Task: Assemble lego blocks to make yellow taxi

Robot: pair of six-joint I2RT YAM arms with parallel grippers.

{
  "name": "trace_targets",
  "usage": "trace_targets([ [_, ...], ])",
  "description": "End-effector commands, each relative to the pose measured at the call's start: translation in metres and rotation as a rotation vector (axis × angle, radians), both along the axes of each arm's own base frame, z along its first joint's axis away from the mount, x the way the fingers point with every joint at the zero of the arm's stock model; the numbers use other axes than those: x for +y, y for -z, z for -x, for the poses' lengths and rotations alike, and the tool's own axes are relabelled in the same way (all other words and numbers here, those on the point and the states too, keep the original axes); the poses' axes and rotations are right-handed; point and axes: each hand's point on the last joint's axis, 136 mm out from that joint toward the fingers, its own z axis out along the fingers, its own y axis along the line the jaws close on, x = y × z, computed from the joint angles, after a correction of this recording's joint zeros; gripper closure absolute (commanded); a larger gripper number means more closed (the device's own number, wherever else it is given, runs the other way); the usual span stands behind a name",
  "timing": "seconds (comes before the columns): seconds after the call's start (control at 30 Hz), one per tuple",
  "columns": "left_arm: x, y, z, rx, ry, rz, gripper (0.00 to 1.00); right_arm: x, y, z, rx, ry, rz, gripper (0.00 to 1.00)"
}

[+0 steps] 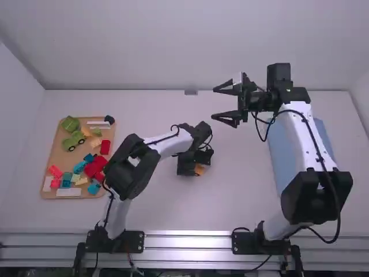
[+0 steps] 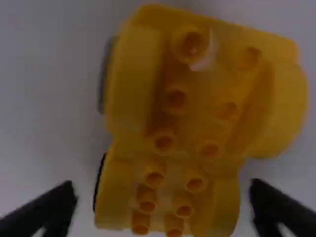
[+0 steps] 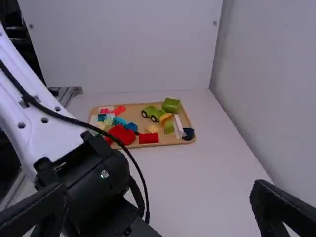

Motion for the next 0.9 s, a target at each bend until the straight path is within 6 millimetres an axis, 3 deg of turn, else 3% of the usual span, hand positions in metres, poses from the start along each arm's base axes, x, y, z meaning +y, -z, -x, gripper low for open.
trace_targets([
  [0.0,0.005,0.000,-0.005,-0.003,-0.005,-0.024,0.01,0.004,-0.017,0.005,-0.056,-0.012,-0.001,0.01],
  [0.17,0.003,-0.040,-0.012,0.033,-0.049,0.045,0.01,0.002,-0.017,0.004,-0.055,-0.007,-0.002,0.01],
  [0.3,0.026,-0.078,-0.031,0.030,-0.141,0.099,0.01,0.008,-0.014,0.006,-0.056,-0.016,0.012,0.01],
  [0.33,0.044,-0.090,-0.044,0.011,-0.199,0.122,0.01,0.012,-0.011,0.006,-0.064,-0.016,0.034,0.01],
  [0.37,0.046,-0.092,-0.046,0.009,-0.207,0.125,0.01,0.013,-0.010,0.006,-0.066,-0.016,0.037,0.01],
  [0.47,0.099,-0.117,-0.084,-0.059,-0.434,0.192,0.01,0.030,-0.002,0.012,-0.079,-0.042,0.085,0.01],
  [0.53,0.117,-0.126,-0.094,-0.077,-0.509,0.212,0.01,0.038,-0.001,0.015,-0.084,-0.059,0.091,0.01],
  [0.57,0.152,-0.140,-0.110,-0.121,-0.654,0.230,0.01,0.045,-0.002,0.019,-0.090,-0.079,0.089,0.01],
  [0.6,0.162,-0.144,-0.114,-0.130,-0.695,0.234,0.01,0.048,-0.002,0.020,-0.091,-0.086,0.087,0.01],
  [0.67,0.201,-0.164,-0.121,-0.159,-0.829,0.243,0.01,0.057,-0.003,0.023,-0.109,-0.104,0.089,0.01],
  [0.87,0.280,-0.219,-0.124,-0.246,-1.169,0.295,0.01,0.083,0.008,0.033,-0.131,-0.163,0.106,0.01],
])
